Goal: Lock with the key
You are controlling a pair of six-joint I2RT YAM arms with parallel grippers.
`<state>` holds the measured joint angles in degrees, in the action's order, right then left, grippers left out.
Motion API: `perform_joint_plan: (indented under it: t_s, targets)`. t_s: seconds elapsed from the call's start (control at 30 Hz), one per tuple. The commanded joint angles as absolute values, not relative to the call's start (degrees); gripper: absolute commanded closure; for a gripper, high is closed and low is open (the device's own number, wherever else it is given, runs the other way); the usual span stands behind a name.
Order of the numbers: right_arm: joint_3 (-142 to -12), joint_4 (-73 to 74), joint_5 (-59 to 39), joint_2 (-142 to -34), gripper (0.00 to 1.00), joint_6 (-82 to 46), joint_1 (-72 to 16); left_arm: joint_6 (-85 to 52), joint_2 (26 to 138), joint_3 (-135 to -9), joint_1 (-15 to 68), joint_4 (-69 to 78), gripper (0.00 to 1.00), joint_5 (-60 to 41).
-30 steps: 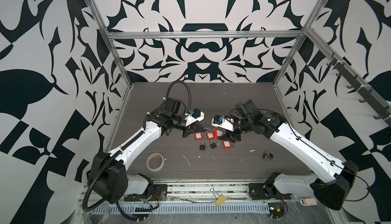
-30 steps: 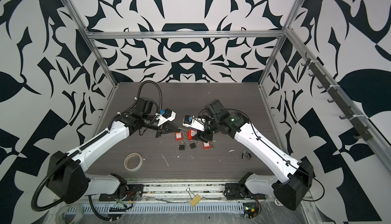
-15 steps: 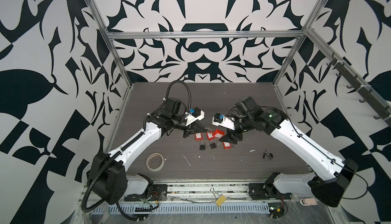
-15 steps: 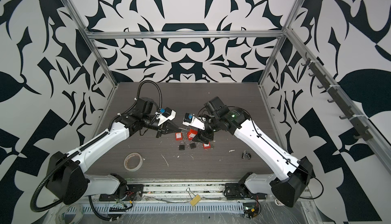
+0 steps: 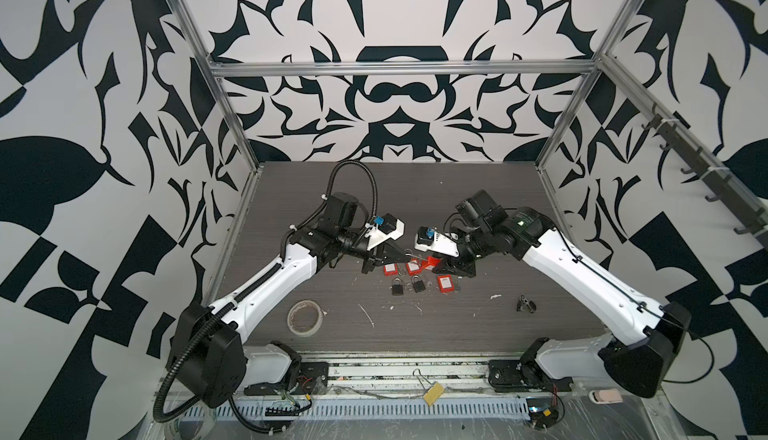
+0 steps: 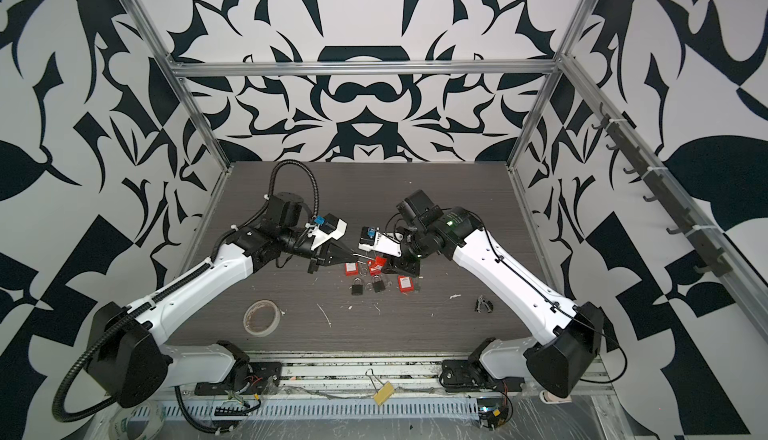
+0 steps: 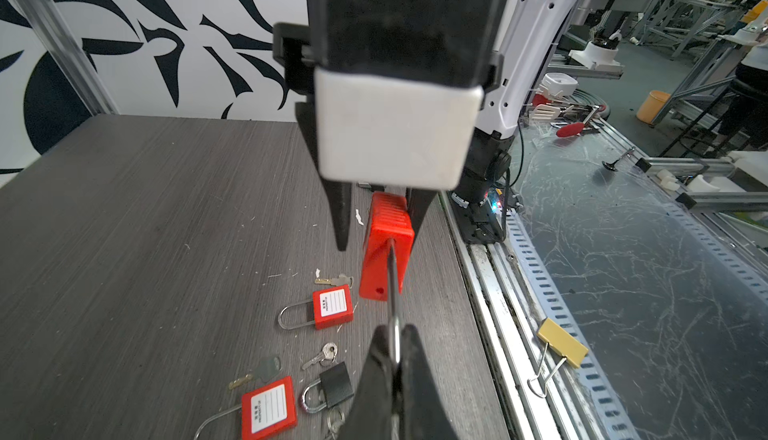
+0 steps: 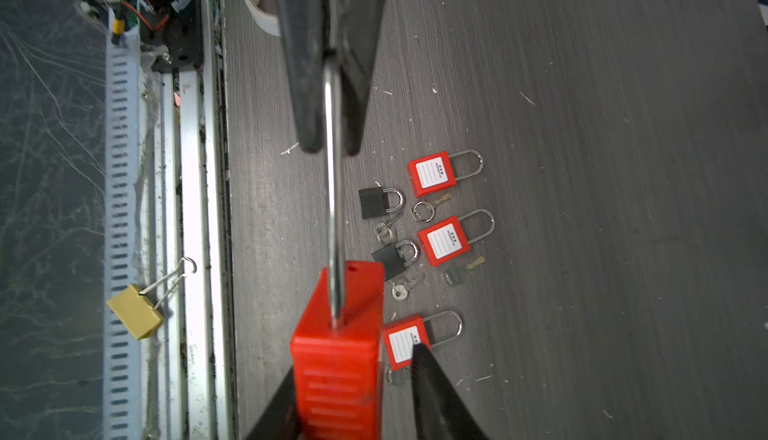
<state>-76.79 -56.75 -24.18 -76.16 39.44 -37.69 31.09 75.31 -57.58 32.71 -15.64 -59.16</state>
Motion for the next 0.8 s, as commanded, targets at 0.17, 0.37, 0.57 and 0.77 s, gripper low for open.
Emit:
perform_joint_plan:
  t_s: [0.17, 0.37, 0.57, 0.77]
  targets:
    - [-78.99, -56.8, -30.7, -74.13, 0.81, 41.13, -37.62, 30.94, 74.54, -56.78, 34.12, -13.72, 1.0, -61.23]
    - [-80.41, -57.12, -33.0, -74.71, 0.83, 41.88, -37.69, 30.86, 75.55, -56.96, 36.56, -12.14, 1.0, -59.6]
    - [-80.05, -52.05, -30.31, -73.47, 0.84, 42.62, -37.69, 28.8, 76.62, -56.99, 39.11, -9.62, 1.0, -58.89]
    - [-78.61, -44.84, -28.71, -71.88, 0.88, 41.46, -37.71, 23.82, 77.93, -55.36, 40.1, -4.68, 1.0, -59.64]
